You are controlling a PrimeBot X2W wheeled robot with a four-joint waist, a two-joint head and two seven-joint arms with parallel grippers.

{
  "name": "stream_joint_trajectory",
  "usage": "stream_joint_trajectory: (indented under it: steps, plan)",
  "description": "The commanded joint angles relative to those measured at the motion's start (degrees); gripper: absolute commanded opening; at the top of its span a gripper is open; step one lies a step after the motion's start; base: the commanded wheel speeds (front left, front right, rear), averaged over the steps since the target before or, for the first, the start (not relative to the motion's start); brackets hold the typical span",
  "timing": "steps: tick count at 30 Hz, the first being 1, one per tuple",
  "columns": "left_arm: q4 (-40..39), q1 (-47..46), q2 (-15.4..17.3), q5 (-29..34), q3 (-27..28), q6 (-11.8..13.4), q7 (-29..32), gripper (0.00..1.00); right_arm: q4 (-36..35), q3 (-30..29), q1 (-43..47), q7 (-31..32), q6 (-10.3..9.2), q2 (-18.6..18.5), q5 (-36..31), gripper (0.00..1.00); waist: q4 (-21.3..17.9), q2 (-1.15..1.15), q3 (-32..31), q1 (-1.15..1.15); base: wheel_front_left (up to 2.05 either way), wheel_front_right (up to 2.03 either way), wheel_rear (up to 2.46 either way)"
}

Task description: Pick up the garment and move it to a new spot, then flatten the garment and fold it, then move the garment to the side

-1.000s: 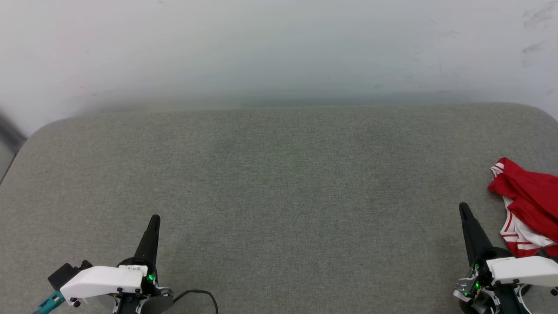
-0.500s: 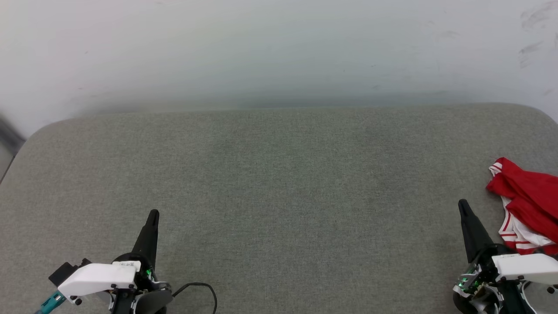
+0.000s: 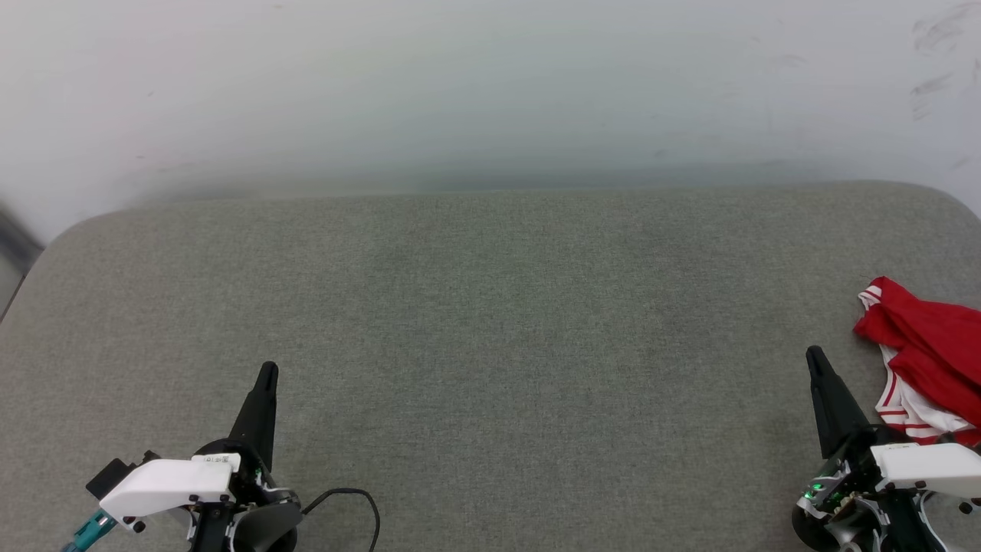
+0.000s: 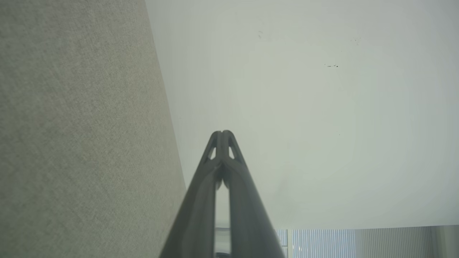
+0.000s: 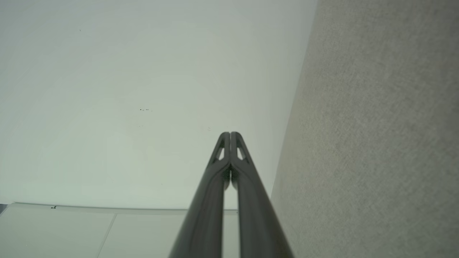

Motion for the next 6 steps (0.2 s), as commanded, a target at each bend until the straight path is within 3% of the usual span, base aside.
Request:
stream_joint_trajectory:
  steps: [1, 6]
  plan:
    - [0.0, -0.4, 0.0, 0.0, 0.2, -0.2, 0.3, 0.00, 0.0, -0.1, -0.6, 0.1, 0.00, 0.0, 0.0, 0.00, 0.0, 0.00, 0.0, 0.00, 0.00, 0.00, 0.00]
    - [0.0, -0.4, 0.0, 0.0, 0.2, -0.2, 0.3, 0.00, 0.0, -0.1, -0.6, 0.2, 0.00, 0.1, -0.1, 0.00, 0.0, 0.00, 0.0, 0.00, 0.00, 0.00, 0.00]
